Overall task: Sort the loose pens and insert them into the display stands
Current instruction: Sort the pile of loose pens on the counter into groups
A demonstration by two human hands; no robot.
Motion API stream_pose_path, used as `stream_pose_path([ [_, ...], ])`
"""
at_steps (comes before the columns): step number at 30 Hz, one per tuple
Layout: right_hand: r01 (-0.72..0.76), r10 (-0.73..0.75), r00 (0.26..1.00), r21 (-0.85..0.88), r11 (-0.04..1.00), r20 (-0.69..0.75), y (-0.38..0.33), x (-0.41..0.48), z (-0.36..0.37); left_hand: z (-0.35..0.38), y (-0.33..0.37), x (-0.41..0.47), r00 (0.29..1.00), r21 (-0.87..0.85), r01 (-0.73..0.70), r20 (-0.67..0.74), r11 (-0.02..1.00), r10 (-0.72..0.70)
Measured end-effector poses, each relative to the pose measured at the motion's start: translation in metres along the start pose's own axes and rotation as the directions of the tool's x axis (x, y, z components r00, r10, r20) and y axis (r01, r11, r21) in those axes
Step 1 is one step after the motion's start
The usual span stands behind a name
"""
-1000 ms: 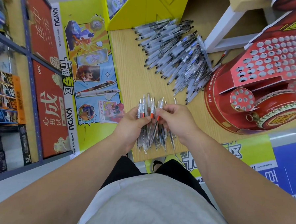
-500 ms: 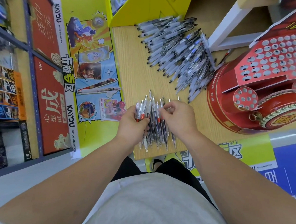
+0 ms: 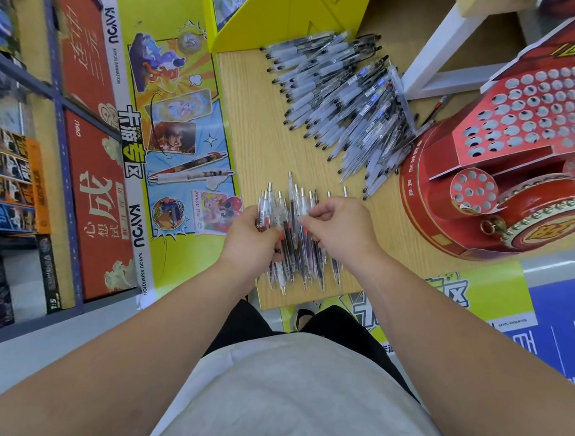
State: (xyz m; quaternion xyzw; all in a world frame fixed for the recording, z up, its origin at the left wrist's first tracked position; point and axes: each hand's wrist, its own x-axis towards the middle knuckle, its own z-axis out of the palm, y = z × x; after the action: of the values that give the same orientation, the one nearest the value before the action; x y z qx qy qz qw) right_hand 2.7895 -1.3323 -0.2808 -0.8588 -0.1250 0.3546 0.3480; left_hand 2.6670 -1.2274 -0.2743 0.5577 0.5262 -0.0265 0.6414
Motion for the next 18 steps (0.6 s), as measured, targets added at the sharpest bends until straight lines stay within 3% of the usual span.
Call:
stream_pose_path([
  [4,0.050,-0.054,0.998,-0.110,0.993,-0.036,0.001,-0.002,0.003,0.005,0.000,-0.002,0.999,0.055,-0.035,-0.029,0.998,0.036],
  [6,0.042,-0.043,0.997,-0.009,0.999,-0.058,-0.002,-0.005,0.002,0.009,0.002,-0.002,0.999,0.045,-0.045,-0.021,0.998,0.046],
  [10,-0.058,0.030,0.995,0.291,0.955,0.099,-0.019,-0.014,0.001,0.017,0.009,-0.005,0.993,0.048,-0.116,0.022,0.992,0.115],
  [15,-0.074,0.055,0.996,0.300,0.951,0.072,-0.021,-0.009,0.003,0.015,0.011,-0.008,0.977,0.185,-0.198,0.116,0.963,0.179],
  [18,-0.105,0.080,0.992,0.302,0.948,0.094,-0.020,-0.010,0.001,0.010,0.015,-0.012,0.977,0.088,-0.136,0.176,0.987,0.119],
])
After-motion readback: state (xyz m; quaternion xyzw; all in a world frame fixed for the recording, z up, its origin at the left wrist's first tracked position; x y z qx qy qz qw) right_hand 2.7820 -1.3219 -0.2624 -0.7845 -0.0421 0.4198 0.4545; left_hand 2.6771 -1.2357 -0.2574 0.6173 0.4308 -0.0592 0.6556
